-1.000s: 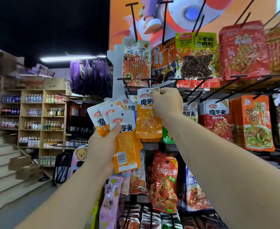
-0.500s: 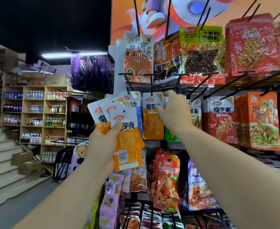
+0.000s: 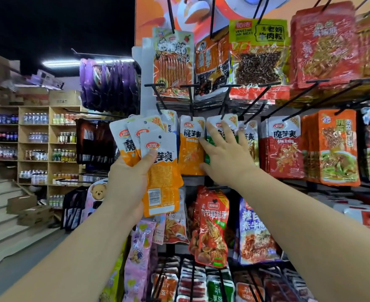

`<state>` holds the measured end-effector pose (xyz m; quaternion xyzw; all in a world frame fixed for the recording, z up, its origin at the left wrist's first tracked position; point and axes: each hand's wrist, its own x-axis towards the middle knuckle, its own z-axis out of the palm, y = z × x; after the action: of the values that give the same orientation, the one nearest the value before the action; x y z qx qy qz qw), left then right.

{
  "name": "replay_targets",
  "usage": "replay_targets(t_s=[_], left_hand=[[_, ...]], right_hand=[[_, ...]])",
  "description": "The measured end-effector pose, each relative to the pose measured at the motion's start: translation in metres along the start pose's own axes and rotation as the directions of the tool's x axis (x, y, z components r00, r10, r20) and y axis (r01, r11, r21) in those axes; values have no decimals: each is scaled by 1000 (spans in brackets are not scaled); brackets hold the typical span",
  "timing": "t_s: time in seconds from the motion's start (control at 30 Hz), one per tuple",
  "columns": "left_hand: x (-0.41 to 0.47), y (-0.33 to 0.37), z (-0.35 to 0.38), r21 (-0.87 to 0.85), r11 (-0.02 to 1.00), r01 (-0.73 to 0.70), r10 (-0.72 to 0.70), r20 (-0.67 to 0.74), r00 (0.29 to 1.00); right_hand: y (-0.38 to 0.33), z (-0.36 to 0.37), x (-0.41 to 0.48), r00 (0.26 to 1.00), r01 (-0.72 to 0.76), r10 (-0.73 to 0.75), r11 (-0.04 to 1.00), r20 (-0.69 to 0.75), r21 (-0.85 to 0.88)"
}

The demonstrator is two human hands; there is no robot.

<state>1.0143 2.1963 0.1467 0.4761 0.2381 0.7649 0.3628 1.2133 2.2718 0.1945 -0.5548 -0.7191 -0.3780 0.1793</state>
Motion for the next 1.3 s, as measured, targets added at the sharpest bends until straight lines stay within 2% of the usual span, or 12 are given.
replay_targets(t_s=[0.13, 0.2, 0.3, 0.43, 0.63, 0.7, 0.77, 0.8, 0.9, 1.0, 1.1, 1.3], left_hand=[[4, -3, -5, 9, 1000, 10, -10, -10, 1000], [5, -3, -4, 1, 1000, 31, -31, -10, 999], [4, -2, -2, 7, 999, 40, -40, -25, 999], [3, 0, -2, -8, 998, 58, -59, -18, 998], [3, 3, -4, -20, 996, 84, -84, -7, 996], [2, 3, -4, -17, 997, 75, -75, -4, 997], [-2, 4, -1, -17, 998, 59, -59, -3, 998], [-4, 3, 1, -20, 998, 52, -52, 7, 999], [-11, 1, 10, -41, 999, 29, -27, 38, 999], [-16, 1, 18, -61, 997, 41, -38, 52, 998], [-18, 2, 19, -54, 997, 50, -46, 69, 997], [-22, 4, 24, -70, 992, 107, -100, 100, 990]], right_hand=[[0, 2, -1, 944, 46, 30, 974, -329, 221], [4, -2, -3, 911, 17, 105, 956, -398, 293], [8, -6, -4, 974, -75, 120, 970, -190, 230], [8, 2, 1, 998, -60, 58, 988, 21, 143], [13, 1, 0, 998, -57, 52, 992, 45, 116], [6, -10, -5, 992, -39, 65, 971, -104, 237], [-6, -22, -14, 935, 49, 121, 887, -334, 459], [-15, -31, -20, 920, 87, 172, 787, -353, 610], [-38, -50, -38, 965, 87, 184, 457, -189, 885], [-47, -43, -42, 966, 50, 218, 369, -138, 928], [-45, -35, -43, 965, 35, 251, 174, -78, 984], [-41, -32, -52, 965, 9, 259, 122, -41, 993]])
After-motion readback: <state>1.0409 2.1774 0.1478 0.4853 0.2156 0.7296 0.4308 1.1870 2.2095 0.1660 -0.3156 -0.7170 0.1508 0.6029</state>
